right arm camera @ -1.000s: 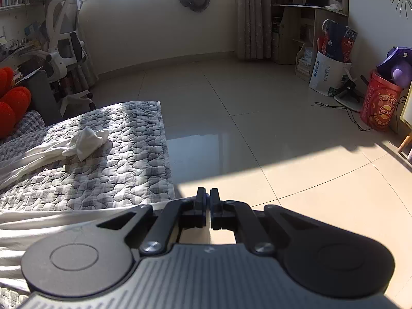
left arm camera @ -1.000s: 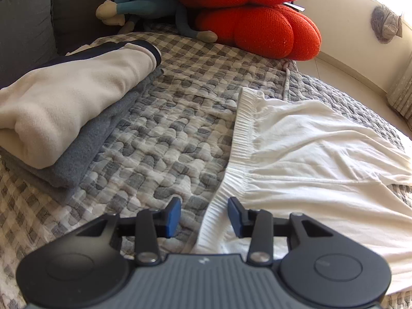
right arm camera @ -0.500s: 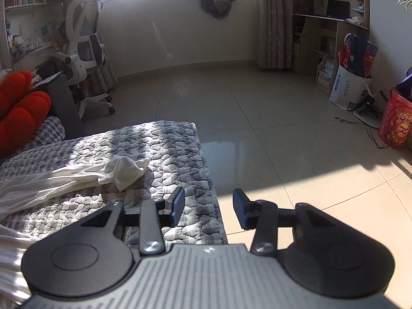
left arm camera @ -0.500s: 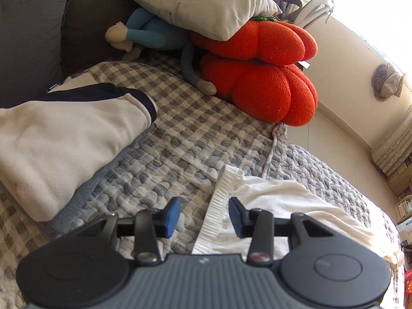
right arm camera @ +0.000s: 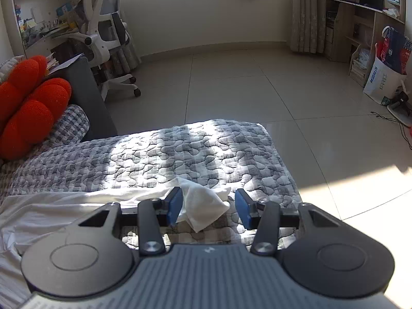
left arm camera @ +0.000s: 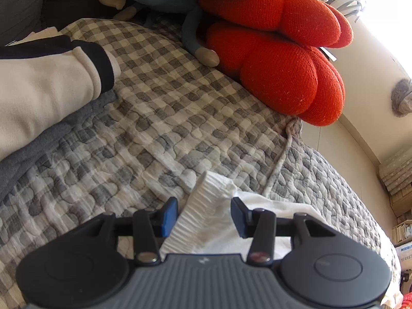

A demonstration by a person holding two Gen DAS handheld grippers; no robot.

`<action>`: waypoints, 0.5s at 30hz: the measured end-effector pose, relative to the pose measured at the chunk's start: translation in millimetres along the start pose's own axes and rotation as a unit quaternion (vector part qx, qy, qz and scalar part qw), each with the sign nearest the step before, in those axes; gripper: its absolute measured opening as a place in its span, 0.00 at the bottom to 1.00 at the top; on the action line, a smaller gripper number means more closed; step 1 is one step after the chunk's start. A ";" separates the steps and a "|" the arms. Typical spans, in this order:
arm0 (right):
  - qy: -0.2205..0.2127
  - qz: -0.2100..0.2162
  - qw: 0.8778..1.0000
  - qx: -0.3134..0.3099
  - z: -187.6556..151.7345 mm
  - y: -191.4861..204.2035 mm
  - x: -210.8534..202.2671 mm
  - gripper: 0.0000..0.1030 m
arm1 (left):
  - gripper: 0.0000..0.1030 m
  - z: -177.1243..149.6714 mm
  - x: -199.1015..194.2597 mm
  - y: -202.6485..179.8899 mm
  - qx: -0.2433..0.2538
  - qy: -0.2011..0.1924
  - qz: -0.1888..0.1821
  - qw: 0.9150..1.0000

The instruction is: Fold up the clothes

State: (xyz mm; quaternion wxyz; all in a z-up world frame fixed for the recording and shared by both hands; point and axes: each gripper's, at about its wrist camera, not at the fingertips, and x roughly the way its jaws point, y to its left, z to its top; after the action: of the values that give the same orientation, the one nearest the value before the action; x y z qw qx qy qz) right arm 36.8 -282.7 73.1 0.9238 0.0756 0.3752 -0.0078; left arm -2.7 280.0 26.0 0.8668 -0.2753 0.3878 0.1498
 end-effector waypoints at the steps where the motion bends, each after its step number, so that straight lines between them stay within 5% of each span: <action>1: 0.007 0.002 1.000 -0.001 -3.0 2.8 8.1 0.48 | 0.45 -1.3 0.6 -0.9 0.005 -0.001 0.000 1.000; 11: 0.042 -0.016 0.993 -0.105 -12.6 21.3 43.5 0.46 | 0.45 -2.2 6.9 -1.6 0.017 -0.004 0.007 1.000; 12: 0.046 -0.027 0.993 -0.108 -13.2 19.7 47.8 0.40 | 0.45 -2.6 7.2 -2.3 0.020 -0.005 0.008 1.000; 13: 0.050 -0.039 0.992 -0.111 -13.7 18.1 51.7 0.08 | 0.45 -3.1 7.5 -2.9 0.022 -0.005 0.010 1.000; 15: 0.027 -0.068 0.990 -0.119 -10.5 14.8 48.6 0.02 | 0.45 -4.0 8.0 -3.9 0.026 -0.006 0.014 1.000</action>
State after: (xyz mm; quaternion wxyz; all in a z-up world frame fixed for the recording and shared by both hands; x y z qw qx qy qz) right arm 65.5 -264.5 34.0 0.9130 -0.0602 0.4027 -0.0240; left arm 1.9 274.9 19.2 0.8739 -0.2465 0.3899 0.1535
